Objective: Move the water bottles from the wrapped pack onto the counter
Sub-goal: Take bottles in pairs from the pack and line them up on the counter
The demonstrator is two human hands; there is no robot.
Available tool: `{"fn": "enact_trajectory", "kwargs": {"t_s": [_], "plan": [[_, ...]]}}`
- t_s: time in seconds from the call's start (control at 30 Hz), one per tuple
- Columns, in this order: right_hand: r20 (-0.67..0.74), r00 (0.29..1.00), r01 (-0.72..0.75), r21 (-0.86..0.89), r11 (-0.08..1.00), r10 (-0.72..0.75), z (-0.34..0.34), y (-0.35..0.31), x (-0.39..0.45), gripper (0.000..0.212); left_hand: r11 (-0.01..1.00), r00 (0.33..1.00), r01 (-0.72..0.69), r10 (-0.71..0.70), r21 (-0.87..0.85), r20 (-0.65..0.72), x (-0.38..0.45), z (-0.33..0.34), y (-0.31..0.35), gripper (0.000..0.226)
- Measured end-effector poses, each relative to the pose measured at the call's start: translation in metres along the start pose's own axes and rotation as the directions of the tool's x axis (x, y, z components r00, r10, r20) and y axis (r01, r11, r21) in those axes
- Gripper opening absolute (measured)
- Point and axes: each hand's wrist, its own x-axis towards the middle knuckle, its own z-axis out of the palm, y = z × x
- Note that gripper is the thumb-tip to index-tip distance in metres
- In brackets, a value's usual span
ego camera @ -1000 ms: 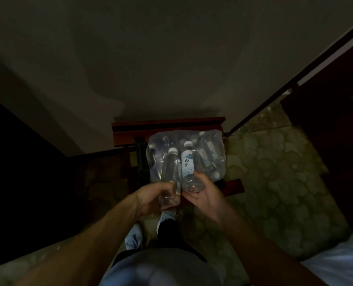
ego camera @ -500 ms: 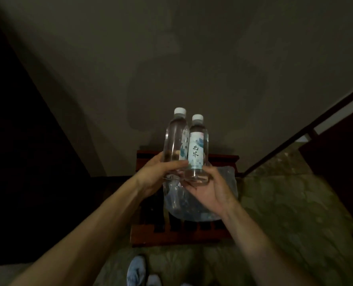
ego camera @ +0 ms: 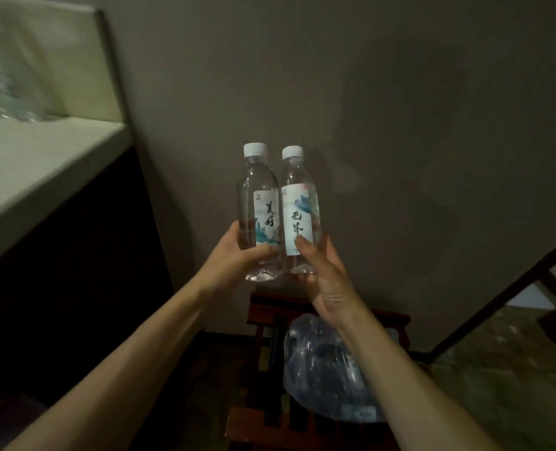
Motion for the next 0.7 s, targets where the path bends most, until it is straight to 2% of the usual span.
{"fn": "enact_trajectory", "kwargs": {"t_s": [0.17, 0.3, 0.43, 0.57, 0.7], "plan": [[0.090, 0.996, 0.029, -0.144, 0.989, -0.016, 0.030, -0.019, 0.006, 0.055, 0.999, 0.998, -0.042, 0.042, -0.003, 0.043, -0.022, -0.029, 0.043, 0.055], [0.235, 0.971, 0.110, -0.247, 0.963, -0.050, 0.065, -0.034, 0.014, 0.045, 0.994, 0.995, -0.089, 0.086, 0.063, 0.048, -0.034, -0.063, 0.081, 0.054], [0.319, 0.945, 0.168, -0.296, 0.940, -0.069, 0.107, -0.038, 0.023, 0.043, 0.977, 0.984, -0.166, 0.172, 0.131, -0.035, -0.047, -0.096, 0.109, 0.058], [0.324, 0.940, 0.213, -0.323, 0.922, -0.104, 0.156, -0.026, 0.036, 0.038, 0.938, 0.963, -0.239, 0.262, 0.252, -0.063, -0.062, -0.139, 0.133, 0.054], [0.360, 0.920, 0.294, -0.367, 0.882, -0.157, 0.219, -0.009, 0.048, 0.042, 0.900, 0.909, -0.313, 0.377, 0.303, -0.180, -0.079, -0.197, 0.149, 0.052]]}}
